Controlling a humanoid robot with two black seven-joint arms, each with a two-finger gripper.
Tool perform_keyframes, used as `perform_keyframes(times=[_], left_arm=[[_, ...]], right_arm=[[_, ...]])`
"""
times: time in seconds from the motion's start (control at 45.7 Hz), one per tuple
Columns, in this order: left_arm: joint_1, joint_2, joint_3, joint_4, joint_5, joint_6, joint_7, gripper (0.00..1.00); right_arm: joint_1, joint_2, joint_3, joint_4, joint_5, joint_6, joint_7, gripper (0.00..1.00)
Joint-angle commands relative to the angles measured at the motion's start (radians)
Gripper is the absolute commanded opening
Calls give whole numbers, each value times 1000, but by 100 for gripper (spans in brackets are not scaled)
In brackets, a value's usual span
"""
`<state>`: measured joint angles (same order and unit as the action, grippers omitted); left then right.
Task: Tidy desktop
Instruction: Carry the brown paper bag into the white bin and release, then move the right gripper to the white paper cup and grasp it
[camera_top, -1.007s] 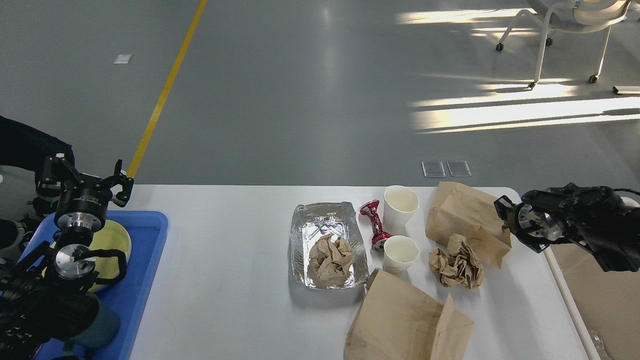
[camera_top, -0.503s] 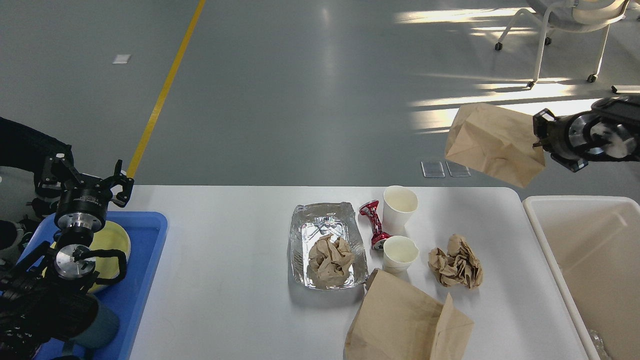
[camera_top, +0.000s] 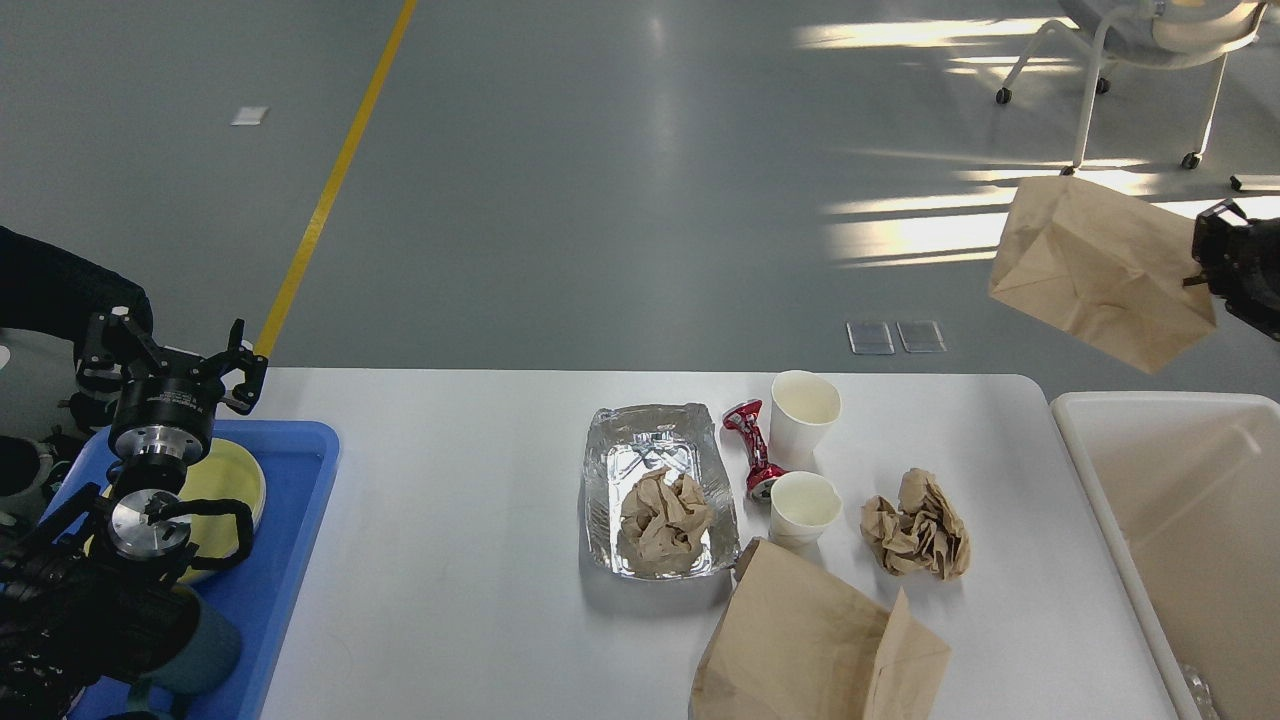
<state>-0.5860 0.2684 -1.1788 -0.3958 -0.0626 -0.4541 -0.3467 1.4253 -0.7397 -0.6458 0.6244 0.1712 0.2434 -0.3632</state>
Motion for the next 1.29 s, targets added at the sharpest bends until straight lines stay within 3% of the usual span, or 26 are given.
perform_keyframes(times=[0.0,0.153,0.241,0.328,0.372,0.635,0.854,1.029,1.16,1.27], left_arm=[[0,0,-1,0,-2,0,0,96],[0,0,-1,0,0,0,0,96],[0,0,1,0,0,0,0,96],[0,0,-1,0,-2,0,0,96],[0,0,-1,0,-2,0,0,96],[0,0,-1,0,0,0,0,96],[0,0,-1,0,0,0,0,96],[0,0,-1,0,0,0,0,96],[0,0,1,0,0,0,0,96],[0,0,1,0,0,0,0,96]], right_arm=[[-152,-76,12,-5,-1,-61,1,0],[-284,-90,12,-8,-1,-70,1,2],[-342,-90,12,-8,-2,-75,1,38],[-381,-89,11,-11,-2,-84,3,84],[-387,-89,12,-11,-2,-98,3,100],[-353,-66,8,3,2,-101,1,100],[-180,-4,1,23,8,-90,0,100],[-13,80,-60,135,-4,-78,-8,100],[176,229,-271,225,2,10,-8,100],[282,315,-341,285,5,131,-3,100]])
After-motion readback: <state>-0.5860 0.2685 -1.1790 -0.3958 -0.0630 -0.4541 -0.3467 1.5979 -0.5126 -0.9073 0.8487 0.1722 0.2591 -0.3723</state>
